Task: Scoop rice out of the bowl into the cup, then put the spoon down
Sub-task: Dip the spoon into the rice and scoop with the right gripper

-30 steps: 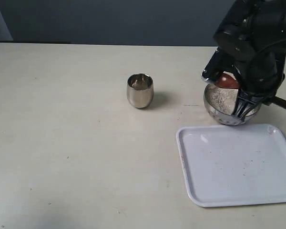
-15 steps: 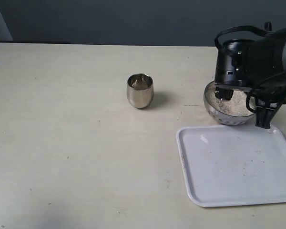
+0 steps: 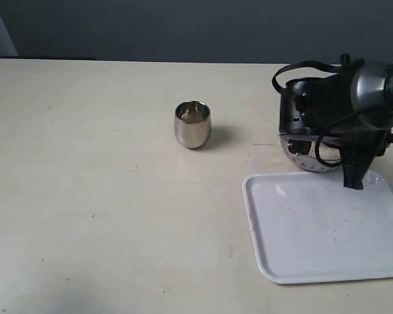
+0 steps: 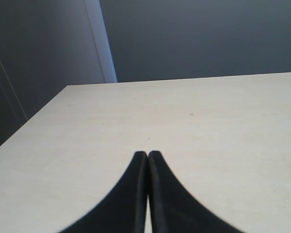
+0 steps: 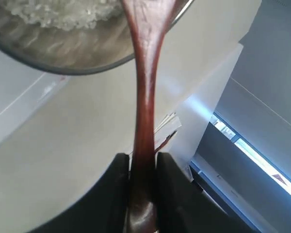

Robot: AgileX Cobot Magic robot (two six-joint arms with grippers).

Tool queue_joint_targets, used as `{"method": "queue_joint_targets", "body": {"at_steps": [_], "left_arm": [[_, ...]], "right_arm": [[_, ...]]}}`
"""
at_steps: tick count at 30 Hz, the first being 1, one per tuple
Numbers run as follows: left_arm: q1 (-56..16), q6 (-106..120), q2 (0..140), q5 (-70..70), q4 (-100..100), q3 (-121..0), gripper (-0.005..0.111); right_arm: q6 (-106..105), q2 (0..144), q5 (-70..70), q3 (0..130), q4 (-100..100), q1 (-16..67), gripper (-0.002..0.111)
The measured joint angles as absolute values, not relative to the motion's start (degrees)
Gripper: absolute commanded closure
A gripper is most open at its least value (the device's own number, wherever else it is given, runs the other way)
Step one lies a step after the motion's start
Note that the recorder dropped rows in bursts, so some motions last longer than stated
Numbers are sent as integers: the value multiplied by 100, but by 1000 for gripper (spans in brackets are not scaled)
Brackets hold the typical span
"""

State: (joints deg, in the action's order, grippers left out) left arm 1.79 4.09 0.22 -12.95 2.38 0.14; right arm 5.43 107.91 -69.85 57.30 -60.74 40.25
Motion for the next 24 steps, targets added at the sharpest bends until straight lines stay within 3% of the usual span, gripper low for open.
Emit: {"method": "queue_joint_targets", "body": {"at_steps": [24], "left_arm": [[179,409,22,-1295,238,14,106]], "right_arm": [[807,11054,-6693,5959,-5810,4025,109]]}}
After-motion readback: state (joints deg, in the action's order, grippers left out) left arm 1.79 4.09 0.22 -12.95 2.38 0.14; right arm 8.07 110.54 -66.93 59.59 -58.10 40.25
